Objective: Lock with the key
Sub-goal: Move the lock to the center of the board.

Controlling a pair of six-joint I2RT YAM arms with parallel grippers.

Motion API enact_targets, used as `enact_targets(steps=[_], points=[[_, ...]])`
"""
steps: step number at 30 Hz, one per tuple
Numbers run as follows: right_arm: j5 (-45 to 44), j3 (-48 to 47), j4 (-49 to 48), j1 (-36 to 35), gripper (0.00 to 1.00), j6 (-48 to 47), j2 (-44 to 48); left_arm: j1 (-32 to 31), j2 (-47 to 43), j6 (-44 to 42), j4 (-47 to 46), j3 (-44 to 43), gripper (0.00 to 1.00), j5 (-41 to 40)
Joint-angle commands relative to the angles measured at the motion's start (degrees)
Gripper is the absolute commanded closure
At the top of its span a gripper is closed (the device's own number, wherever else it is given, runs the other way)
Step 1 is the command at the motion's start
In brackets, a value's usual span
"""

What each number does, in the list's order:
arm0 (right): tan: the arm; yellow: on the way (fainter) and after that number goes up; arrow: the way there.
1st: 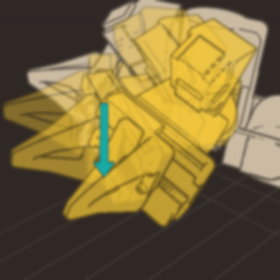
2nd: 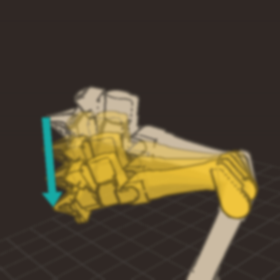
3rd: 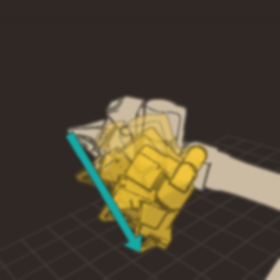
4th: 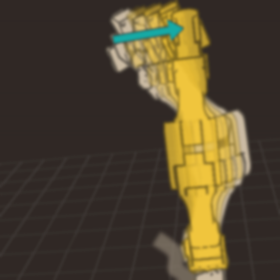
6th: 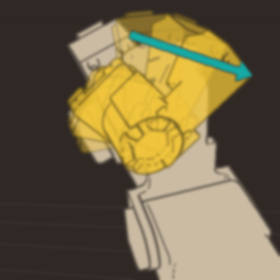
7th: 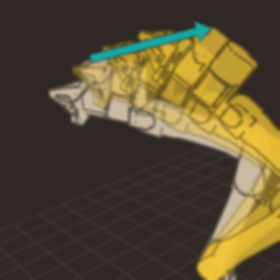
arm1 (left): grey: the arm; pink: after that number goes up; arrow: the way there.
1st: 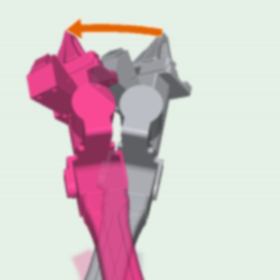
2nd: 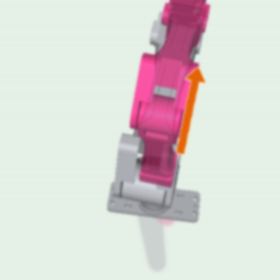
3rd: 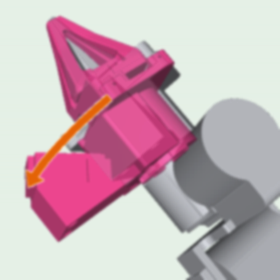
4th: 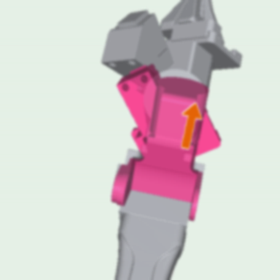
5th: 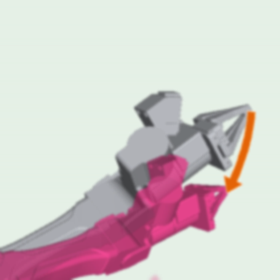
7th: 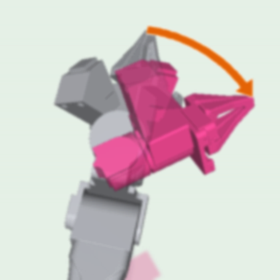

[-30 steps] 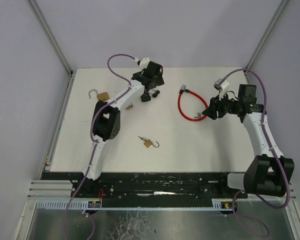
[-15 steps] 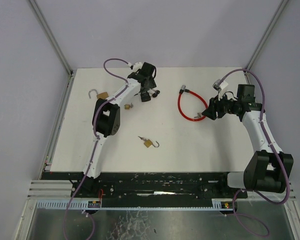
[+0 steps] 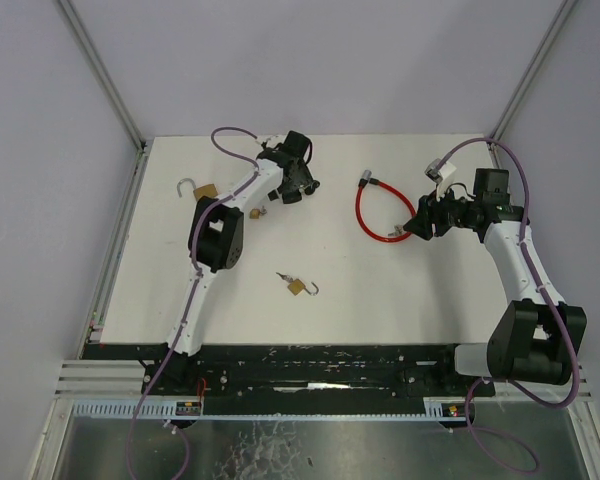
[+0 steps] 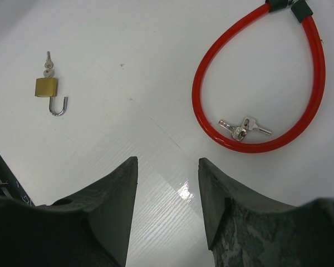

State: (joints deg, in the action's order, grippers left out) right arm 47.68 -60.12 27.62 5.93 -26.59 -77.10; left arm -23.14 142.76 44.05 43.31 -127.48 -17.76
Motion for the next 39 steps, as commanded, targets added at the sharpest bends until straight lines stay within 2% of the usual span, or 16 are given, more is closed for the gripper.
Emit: enact_targets(steps=[1, 18, 25, 31, 34, 37, 39], points=[[2.1, -0.2, -0.3, -0.3, 0.46, -0.8, -0.2, 0.4, 2.5, 2.4, 3.9, -3.9, 0.19, 0.7], [3.5, -0.4, 0.2, -0.3, 0.46, -0.9, -0.2, 1.2, 3.0, 3.5, 3.8, -3.6, 0.28, 2.7], [3.6, -0.4, 0.3, -0.3, 0.46, -0.9, -0.2, 1.2, 3.0, 3.3, 3.4, -3.5, 0.37, 3.7], [4.1, -0.6, 0.6, -0.3, 0.46, -1.2, -0.3, 1.2, 2.2, 3.5, 2.2, -2.2, 0.5, 4.7], [4.5, -0.7, 1.0, -0.3, 0.46, -1.4, 0.0, 1.5, 0.4, 3.9, -0.2, 0.6, 0.64, 5.9], [4.8, -0.7, 1.0, -0.3, 0.46, -1.5, 0.4, 1.8, -4.2, 4.3, -5.9, 7.1, 0.82, 8.1], [5.1, -0.7, 1.1, -0.3, 0.46, -1.7, 0.7, 2.0, -7.1, 4.5, -9.8, 11.0, 0.88, 8.9]])
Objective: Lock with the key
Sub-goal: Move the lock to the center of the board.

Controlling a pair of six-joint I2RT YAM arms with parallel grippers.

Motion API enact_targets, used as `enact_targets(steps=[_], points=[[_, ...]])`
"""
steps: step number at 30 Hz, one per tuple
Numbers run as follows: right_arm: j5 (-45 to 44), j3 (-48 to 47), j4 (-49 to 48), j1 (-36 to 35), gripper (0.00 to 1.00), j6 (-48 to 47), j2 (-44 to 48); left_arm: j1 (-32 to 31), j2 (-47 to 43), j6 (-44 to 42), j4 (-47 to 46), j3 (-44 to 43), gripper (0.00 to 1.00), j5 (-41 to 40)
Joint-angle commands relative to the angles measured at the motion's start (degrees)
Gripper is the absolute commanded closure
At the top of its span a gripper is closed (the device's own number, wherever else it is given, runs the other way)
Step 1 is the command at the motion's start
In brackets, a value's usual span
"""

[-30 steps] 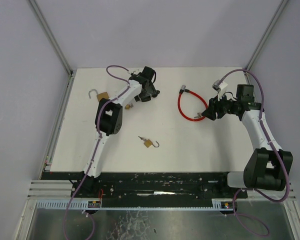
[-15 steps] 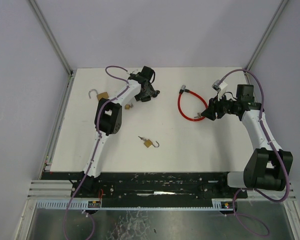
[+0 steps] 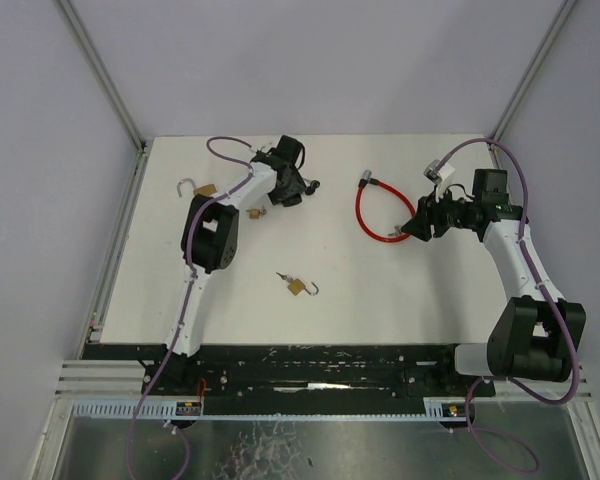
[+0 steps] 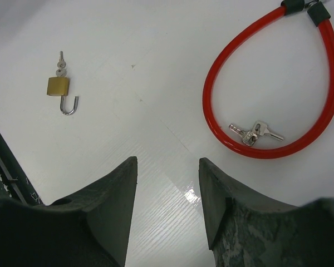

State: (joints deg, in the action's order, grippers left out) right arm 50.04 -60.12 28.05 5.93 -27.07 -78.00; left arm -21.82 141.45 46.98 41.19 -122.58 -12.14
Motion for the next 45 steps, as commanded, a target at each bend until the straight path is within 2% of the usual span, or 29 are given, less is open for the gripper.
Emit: enact_targets(steps=[1, 7, 12, 19, 23, 27, 28, 31, 33, 42, 45], points=[[2.8, -0.7, 0.7, -0.3, 0.46, -1.2, 1.7, 0.6, -7.2, 1.6, -9.0, 7.8, 0.89, 3.7], [3.6, -1.0, 1.2, -0.3, 0.45, -1.6, 1.9, 0.0, -15.1, 2.6, -19.7, 19.5, 0.96, 6.9], [4.0, -0.9, 1.2, -0.2, 0.45, -1.6, 2.1, -2.2, -18.4, 4.7, -23.1, 25.5, 1.0, 8.0], [4.2, -0.9, 1.4, -0.2, 0.45, -1.9, 1.8, -9.1, -20.8, 8.3, -22.8, 31.6, 1.0, -0.5], [4.2, -0.8, 1.4, -0.1, 0.45, -2.0, 1.6, -11.8, -21.0, 10.6, -24.4, 35.8, 1.0, -1.9], [4.1, -0.8, 1.3, -0.1, 0.45, -2.1, 1.3, -14.8, -20.3, 8.7, -24.9, 36.3, 0.98, -7.2], [4.0, -0.8, 1.4, -0.1, 0.45, -2.1, 1.3, -15.7, -19.7, 7.8, -23.9, 35.5, 0.93, -8.7], [3.7, -0.8, 1.4, -0.1, 0.45, -2.1, 1.3, -17.9, -17.9, 6.7, -21.6, 32.8, 0.65, -13.0], [3.8, -0.7, 1.4, -0.2, 0.45, -2.1, 1.4, -18.5, -17.1, 6.7, -21.2, 32.4, 0.54, -14.5], [4.1, -0.7, 1.5, -0.1, 0.44, -2.3, 1.1, -18.6, -19.4, 5.7, -22.8, 33.5, 0.25, -17.2], [4.0, -0.8, 1.5, -0.2, 0.44, -2.4, 1.1, -18.6, -20.6, 4.6, -23.7, 33.9, 0.21, -18.2]])
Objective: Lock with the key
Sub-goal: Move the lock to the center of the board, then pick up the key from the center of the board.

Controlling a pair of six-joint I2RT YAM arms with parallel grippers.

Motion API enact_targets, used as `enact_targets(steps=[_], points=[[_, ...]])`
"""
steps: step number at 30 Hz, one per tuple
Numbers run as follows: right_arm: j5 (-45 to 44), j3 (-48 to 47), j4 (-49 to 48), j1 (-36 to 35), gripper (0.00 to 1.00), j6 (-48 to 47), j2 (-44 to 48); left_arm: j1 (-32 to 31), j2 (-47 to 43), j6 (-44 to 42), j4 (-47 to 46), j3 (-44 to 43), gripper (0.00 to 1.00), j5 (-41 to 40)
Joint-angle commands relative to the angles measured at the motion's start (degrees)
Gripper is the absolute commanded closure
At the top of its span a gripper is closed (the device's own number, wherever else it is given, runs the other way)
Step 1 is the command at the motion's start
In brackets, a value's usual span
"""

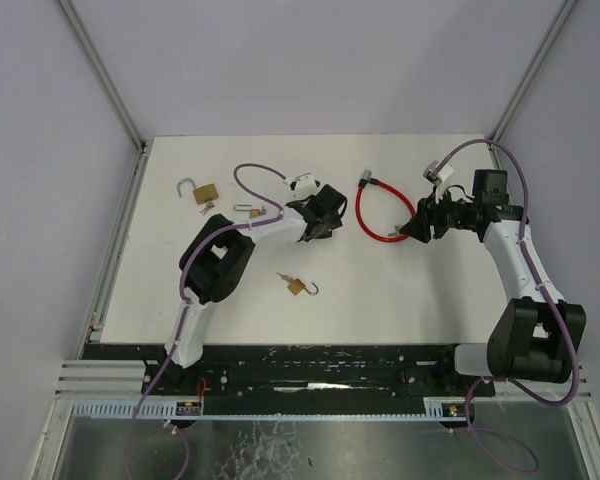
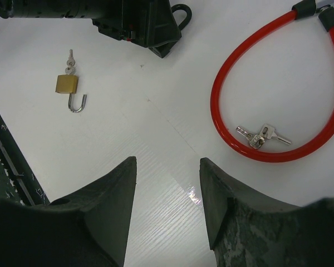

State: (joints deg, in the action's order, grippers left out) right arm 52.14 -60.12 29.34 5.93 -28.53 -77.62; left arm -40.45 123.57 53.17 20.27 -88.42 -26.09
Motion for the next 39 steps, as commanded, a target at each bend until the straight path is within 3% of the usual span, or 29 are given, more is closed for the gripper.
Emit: enact_targets(steps=[1, 6, 9, 14, 16, 22, 25, 28, 33, 39], points=[[2.0, -0.7, 0.3, -0.1, 0.44, -0.9, 0.8, 0.0, -3.2, -2.2, -3.0, -0.2, 0.21, -4.9], [2.1, -0.9, 0.5, -0.2, 0.44, -1.0, 0.8, 0.5, -7.4, -11.1, -7.5, 0.0, 0.12, -6.9], [2.3, -0.9, 0.6, -0.1, 0.44, -1.2, 0.9, 2.3, -10.4, -19.4, -13.8, 1.1, 0.02, -2.0], [2.4, -0.9, 0.6, -0.1, 0.44, -1.2, 1.0, 9.9, -14.6, -32.3, -29.1, 4.5, 0.0, 36.6], [2.6, -0.9, 0.6, -0.1, 0.44, -1.1, 0.9, 12.1, -13.3, -35.9, -28.1, 1.2, 0.0, 41.4], [2.4, -1.0, 0.7, -0.1, 0.44, -1.2, 0.5, 16.2, 1.0, -44.1, -7.6, -22.9, 0.0, 42.1], [2.3, -0.9, 0.7, -0.1, 0.44, -1.3, 0.2, 15.8, 8.3, -49.4, 2.0, -34.3, 0.0, 37.1], [2.2, -0.9, 0.7, -0.1, 0.44, -1.3, -0.2, 15.6, 10.6, -52.4, 2.7, -35.7, 0.06, 33.3], [1.9, -0.9, 0.7, -0.1, 0.44, -1.4, -0.7, 14.6, 13.1, -59.5, 3.6, -36.2, 0.31, 28.3], [1.7, -0.7, 0.6, -0.1, 0.44, -1.3, -1.2, 12.5, 17.0, -68.2, 6.3, -39.5, 0.41, 23.0]])
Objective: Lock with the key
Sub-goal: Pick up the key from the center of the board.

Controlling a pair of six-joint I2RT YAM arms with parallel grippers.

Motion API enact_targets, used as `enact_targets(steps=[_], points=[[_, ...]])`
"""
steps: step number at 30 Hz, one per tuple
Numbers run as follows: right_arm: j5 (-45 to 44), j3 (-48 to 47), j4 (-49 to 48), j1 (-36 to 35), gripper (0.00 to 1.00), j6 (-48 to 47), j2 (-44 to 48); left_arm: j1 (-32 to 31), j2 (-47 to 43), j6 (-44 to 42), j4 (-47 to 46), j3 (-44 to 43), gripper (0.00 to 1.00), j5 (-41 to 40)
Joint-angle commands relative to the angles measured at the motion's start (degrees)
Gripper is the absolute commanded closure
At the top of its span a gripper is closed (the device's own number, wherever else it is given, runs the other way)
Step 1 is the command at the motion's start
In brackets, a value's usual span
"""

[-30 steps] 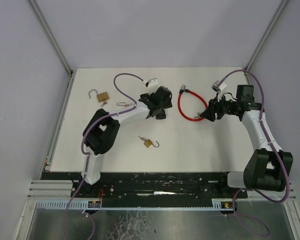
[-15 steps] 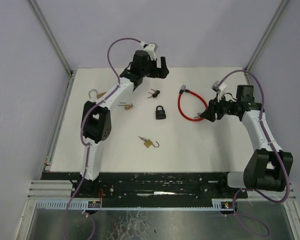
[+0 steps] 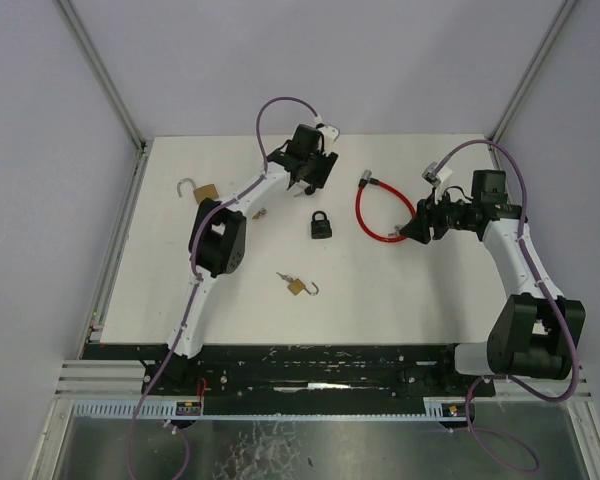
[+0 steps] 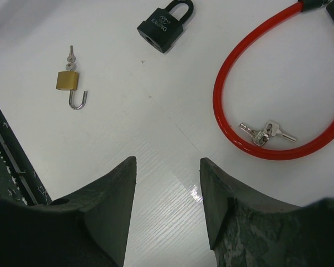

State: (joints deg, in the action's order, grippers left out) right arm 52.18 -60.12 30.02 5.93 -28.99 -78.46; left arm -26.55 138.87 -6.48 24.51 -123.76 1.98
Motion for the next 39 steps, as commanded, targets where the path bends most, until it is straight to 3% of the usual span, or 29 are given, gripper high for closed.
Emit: enact_targets(steps=[1, 10, 16, 33, 39], points=[[1.7, -0.7, -0.1, -0.1, 0.44, -0.9, -0.5, -1.5, 2.2, -9.5, 2.4, -4.6, 0.41, -5.3], [1.7, -0.8, 0.0, -0.3, 0.44, -0.8, -1.7, -0.1, 3.1, -9.7, 0.6, -3.6, 0.55, -1.1], [1.6, -0.7, -0.1, -0.2, 0.44, -0.8, -1.4, 0.0, 3.8, -8.5, 0.6, -1.3, 0.56, -2.1], [2.5, -0.8, 0.0, -0.2, 0.44, -0.6, -1.2, 0.2, 5.9, -2.6, -0.6, -0.5, 0.48, -2.5], [3.1, -0.9, 0.2, -0.2, 0.44, -0.4, -1.3, 0.3, 7.5, -1.9, -0.6, -2.8, 0.58, -1.8]])
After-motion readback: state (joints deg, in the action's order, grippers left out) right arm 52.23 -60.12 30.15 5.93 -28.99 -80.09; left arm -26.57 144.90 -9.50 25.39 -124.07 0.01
